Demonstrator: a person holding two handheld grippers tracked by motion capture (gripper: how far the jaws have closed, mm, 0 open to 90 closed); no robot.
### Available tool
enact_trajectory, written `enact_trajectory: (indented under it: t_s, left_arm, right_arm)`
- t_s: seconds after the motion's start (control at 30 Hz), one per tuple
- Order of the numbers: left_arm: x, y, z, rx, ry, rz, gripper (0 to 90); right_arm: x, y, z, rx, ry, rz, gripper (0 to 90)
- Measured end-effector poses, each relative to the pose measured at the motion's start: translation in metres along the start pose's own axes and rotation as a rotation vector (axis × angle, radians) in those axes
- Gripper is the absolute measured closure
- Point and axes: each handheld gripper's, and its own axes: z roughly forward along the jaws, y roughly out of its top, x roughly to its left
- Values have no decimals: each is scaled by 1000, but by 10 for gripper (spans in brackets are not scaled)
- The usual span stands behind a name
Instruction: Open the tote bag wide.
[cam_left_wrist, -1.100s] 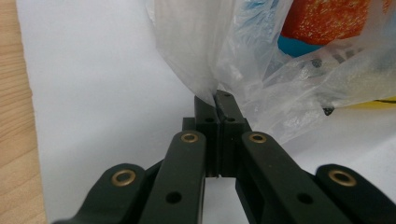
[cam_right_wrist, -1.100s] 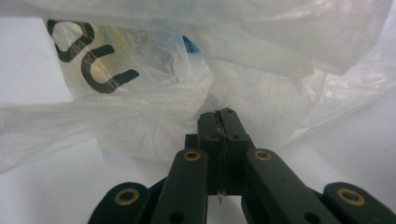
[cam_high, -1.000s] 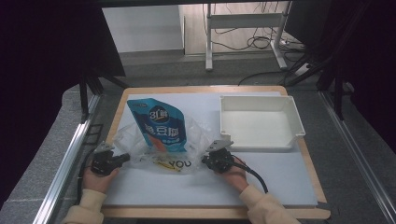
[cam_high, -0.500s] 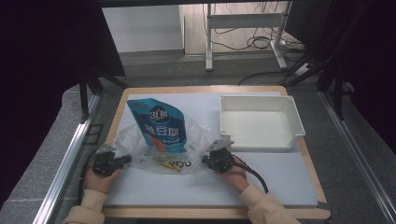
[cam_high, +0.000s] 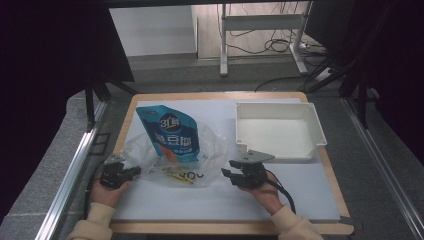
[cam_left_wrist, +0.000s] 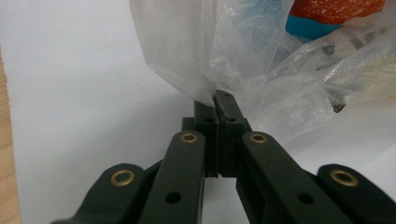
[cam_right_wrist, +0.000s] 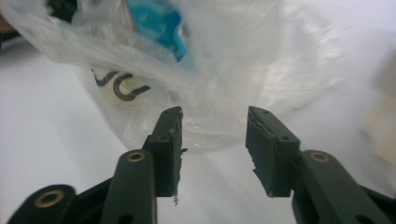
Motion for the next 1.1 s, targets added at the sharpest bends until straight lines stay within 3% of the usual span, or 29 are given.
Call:
enact_trajectory:
  t_s: [0.23,0.37,0.53,0.8,0.93,0.97,1.1]
  left_arm:
    - [0,0,0,3,3,1,894]
    - [0,0,1,5,3,2,894]
    - [0,0,1,6,4,1,893]
    - [-1,1,1,7,5,4,892]
    - [0,0,2,8,6,5,892]
    - [0,0,2,10,6,6,892]
    - [0,0,1,8,5,6,892]
  right_arm:
    - [-6,20,-19,-91,-25,14,506]
    - [-10,47,-30,-167,-31,10,468]
    - [-11,71,-29,-199,-30,-7,432]
    - [-16,98,-3,-161,9,-17,393]
    - [-16,100,9,-129,35,-19,382]
    - [-16,99,18,-101,51,-19,377]
    - [-13,96,34,-46,53,-26,375]
